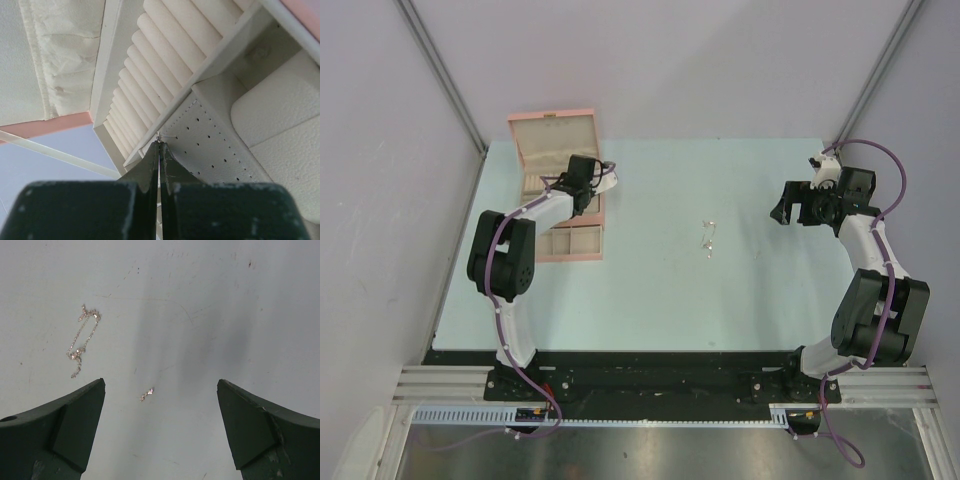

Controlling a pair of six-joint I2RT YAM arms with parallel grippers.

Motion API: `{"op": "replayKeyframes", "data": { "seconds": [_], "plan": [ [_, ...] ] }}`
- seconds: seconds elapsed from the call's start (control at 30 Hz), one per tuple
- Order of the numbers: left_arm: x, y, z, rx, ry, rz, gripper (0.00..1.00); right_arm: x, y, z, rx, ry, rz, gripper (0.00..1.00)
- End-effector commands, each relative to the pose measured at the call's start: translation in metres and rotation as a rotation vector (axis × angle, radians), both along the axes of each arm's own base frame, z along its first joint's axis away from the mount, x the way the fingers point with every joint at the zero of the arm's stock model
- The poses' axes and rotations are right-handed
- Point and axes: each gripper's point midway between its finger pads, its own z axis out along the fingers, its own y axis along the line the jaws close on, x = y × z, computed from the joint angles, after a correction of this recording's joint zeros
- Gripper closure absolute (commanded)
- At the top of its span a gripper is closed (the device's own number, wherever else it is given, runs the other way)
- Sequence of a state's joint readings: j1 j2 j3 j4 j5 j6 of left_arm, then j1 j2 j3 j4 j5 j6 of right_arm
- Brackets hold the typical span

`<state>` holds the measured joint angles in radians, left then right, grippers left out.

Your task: Organize the mixed jewelry

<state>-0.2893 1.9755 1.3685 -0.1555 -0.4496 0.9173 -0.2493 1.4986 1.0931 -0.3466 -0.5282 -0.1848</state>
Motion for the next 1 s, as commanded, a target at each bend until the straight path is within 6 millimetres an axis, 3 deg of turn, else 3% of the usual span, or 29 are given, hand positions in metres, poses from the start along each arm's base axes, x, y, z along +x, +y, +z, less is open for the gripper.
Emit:
{"op": "replayKeyframes", "data": {
  "seconds": [0.0,0.6,0.97],
  "plan": [
    [0.0022,0.0023,0.0184,-0.013,-0.051,0.004,1.0,0.0034,-0.0034,0.0051,-0.009,-0.016,-0.002,0.0],
    [0.0016,0.0063,0.0228,-0.015,-0.058,0.009,1.0,0.0034,-0.003,0.0027,-0.005,-0.008,-0.001,0.0],
    [-0.0001,0.0051,0.0151,-0.011,-0.038,0.008,1.0,0.0036,-0.0043,0.0039,-0.01,-0.013,-0.003,0.0]
  ]
}}
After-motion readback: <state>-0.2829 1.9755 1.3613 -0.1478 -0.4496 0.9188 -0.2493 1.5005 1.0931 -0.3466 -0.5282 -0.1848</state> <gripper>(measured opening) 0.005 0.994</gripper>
